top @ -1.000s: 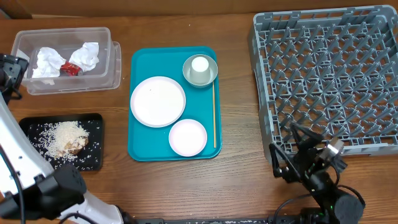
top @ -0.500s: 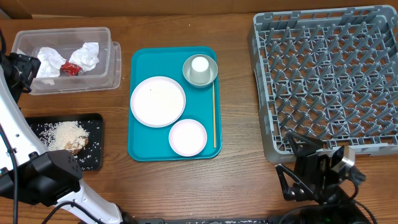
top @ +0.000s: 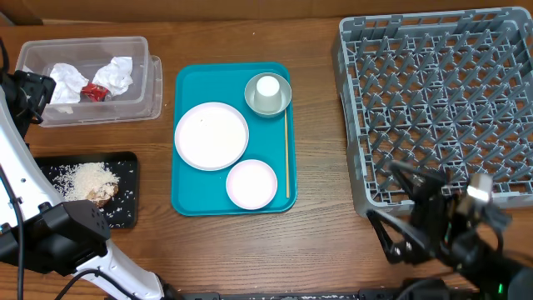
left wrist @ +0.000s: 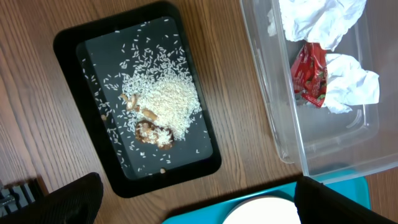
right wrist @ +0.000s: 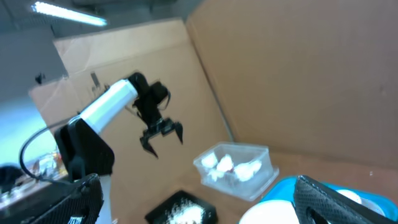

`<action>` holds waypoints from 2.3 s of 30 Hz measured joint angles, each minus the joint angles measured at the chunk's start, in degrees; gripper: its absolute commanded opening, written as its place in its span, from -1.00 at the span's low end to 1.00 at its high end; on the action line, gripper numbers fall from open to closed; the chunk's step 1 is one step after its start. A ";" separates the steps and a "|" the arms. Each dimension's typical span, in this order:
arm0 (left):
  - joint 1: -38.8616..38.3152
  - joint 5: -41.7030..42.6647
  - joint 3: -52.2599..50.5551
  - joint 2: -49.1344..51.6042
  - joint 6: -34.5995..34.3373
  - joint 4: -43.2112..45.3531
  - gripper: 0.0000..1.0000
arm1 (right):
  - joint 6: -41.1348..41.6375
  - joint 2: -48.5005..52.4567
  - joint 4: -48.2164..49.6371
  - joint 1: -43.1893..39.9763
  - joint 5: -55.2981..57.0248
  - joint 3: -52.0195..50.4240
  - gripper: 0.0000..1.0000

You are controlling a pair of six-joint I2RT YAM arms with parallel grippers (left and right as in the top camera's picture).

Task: Sort waste into correct bins and load items into the dishwasher
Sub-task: 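Move the right gripper from the rack toward the small white plate, then grasp the rim of the small white plate with the right gripper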

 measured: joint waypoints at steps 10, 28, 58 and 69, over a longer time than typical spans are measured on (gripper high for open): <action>0.00 0.00 0.00 0.00 0.00 -0.02 1.00 | -19.32 27.08 -32.57 0.59 -1.29 22.16 0.99; 0.00 0.02 0.00 0.00 0.00 -0.02 1.00 | -27.93 63.91 -46.82 44.11 39.01 42.14 0.99; 0.00 0.00 0.00 0.00 0.00 -0.02 0.99 | -18.51 89.66 -37.83 55.34 46.73 42.18 0.67; 0.00 0.02 0.00 0.00 0.00 -0.02 1.00 | -12.26 94.53 -36.13 62.01 57.35 42.18 0.35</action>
